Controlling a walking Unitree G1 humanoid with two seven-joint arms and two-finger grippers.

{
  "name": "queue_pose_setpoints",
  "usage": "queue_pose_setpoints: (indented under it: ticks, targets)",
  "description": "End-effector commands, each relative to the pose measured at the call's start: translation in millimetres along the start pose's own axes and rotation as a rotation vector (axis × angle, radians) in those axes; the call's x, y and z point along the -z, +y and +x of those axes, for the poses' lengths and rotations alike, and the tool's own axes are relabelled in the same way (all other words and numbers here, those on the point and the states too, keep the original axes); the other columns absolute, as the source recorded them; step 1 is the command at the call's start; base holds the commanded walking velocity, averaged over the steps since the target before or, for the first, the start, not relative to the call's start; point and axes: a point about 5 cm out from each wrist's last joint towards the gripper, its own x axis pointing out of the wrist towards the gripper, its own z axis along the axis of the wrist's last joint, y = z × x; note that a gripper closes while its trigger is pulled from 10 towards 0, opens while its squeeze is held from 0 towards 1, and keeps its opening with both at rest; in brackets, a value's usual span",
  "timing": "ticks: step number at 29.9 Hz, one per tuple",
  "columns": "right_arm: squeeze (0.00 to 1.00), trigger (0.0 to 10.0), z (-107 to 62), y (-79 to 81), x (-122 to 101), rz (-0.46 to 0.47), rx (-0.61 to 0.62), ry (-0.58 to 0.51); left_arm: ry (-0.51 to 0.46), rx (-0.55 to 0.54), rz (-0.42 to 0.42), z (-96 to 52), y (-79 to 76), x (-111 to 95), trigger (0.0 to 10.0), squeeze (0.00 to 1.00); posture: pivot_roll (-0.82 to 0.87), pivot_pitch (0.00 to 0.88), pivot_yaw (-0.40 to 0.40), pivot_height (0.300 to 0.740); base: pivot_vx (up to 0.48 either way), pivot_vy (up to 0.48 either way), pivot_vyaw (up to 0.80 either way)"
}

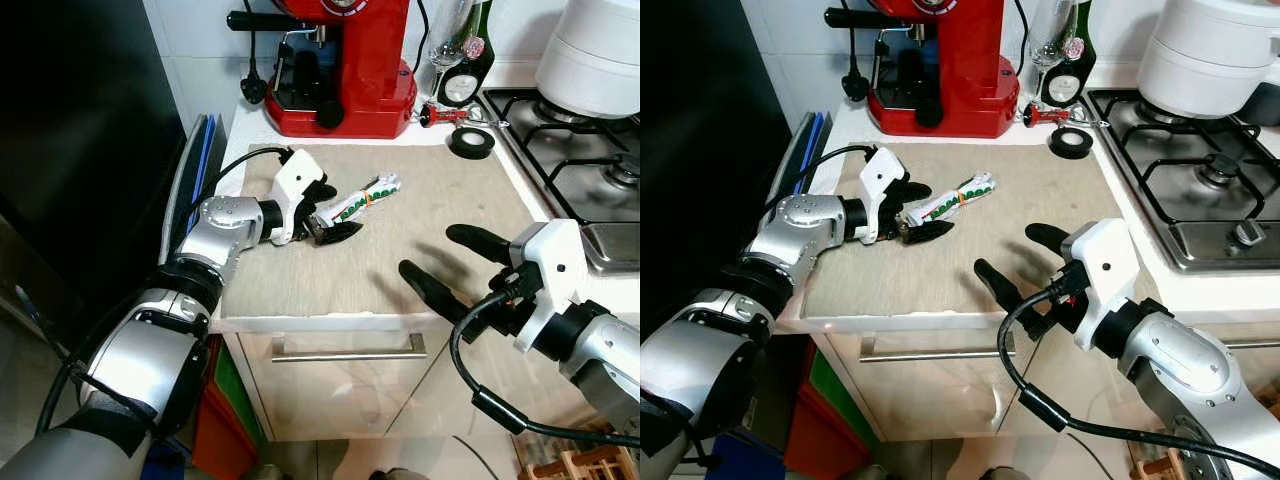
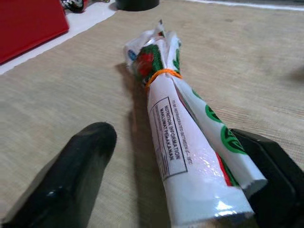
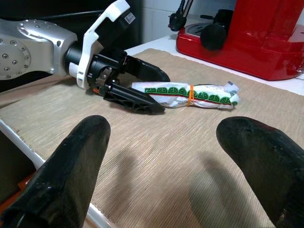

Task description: Restocking fridge

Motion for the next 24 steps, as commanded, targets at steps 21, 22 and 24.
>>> queue_pose_setpoints:
  ticks: [21,22,24]
  targets:
    - [0.0,10.0,5.1,-1.4,4.0,0.006,0.017,0.011,0.061,0.018,0.083,-4.7,7.6,-8.2,0.0,0.0,-0.01,0.036,0.045,0.74,0.0,0.0,0.0]
    - [0.0,10.0,5.1,-1.4,4.0,0.006,0.017,0.011,0.061,0.018,0.083,-4.7,7.6,-8.2,0.0,0.0,-0.01,0.036,0.045,0.74,0.0,0.0,0.0]
    - [0.0,10.0,5.5,-2.3,4.8,0.0,0.022,0.011,0.06,0.016,0.079,-5.2,8.0,-7.9,0.0,0.0,-0.01,0.038,0.042,0.74,0.0,0.0,0.0]
